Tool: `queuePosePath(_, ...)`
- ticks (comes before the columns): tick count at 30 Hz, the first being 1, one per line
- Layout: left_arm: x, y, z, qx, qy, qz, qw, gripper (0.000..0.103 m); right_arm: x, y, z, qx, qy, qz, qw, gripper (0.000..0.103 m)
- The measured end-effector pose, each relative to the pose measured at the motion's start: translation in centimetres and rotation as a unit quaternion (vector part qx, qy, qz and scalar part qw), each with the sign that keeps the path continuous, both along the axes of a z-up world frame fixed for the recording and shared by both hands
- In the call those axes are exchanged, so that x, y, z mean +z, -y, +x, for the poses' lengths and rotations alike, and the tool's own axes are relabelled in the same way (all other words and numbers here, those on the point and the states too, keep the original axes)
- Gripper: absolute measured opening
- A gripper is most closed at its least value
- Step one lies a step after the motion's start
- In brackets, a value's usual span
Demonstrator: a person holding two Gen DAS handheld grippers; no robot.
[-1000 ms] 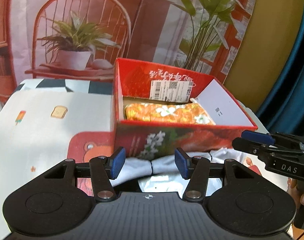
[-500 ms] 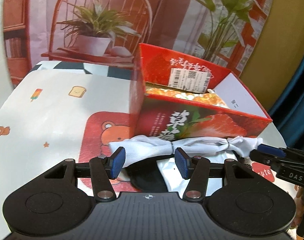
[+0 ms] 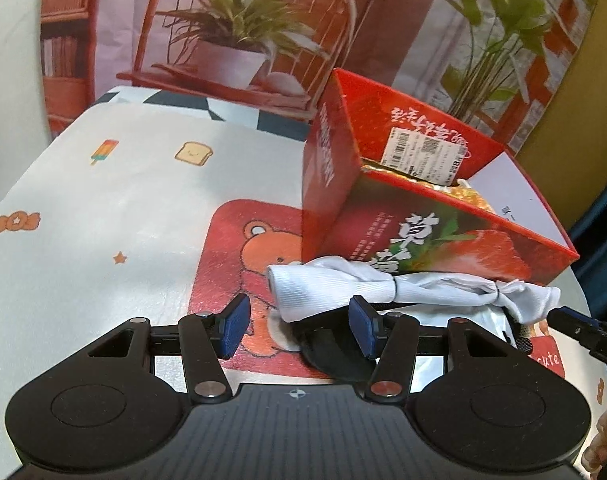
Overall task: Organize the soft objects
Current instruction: 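Move both grippers to the white cloth and close on it, then lift the white cloth with both grippers and carry it over the box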
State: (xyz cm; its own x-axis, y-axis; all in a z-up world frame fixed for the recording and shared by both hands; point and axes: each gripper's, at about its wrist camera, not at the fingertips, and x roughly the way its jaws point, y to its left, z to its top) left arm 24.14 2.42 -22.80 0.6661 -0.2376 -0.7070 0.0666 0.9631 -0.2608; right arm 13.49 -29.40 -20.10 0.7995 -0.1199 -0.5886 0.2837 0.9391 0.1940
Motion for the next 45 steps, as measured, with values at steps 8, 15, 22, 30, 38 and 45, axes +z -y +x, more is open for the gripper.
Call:
queuePosePath(8,-1.8,-0.2,2.0,0.0,-0.014,-0.018,0.9997,0.058,-0.8,0.3,1.9,0.007,-0.001,-0.005,1.0,0.044)
queuePosePath(15,-2.7,-0.3,3.3,0.001,-0.01,-0.052,0.9986,0.058,-1.6,0.8,3.0,0.002,-0.004,0.007,1.0,0.04)
queuePosePath(22,-2.6,0.4,3.2,-0.027,-0.003,-0.035,0.999,0.019,-1.8,1.1,3.0,0.006,0.003,0.022,1.0,0.023)
queuePosePath(30,1.0,0.5,0.7,-0.031,0.06,-0.027,0.9974,0.017,0.3,0.8,2.3,0.033,0.03,0.024,0.999,0.018)
queuePosePath(38,6.5,1.0,-0.8,-0.043,0.124,-0.043,0.9904,0.016,4.5,1.0,1.5,0.055,0.079,0.025,0.995,0.015)
queuePosePath(45,10.4,3.5,1.3,-0.068,0.168,-0.015,0.9833,0.016,8.3,1.8,3.2,0.066,0.097,0.017,0.993,0.015)
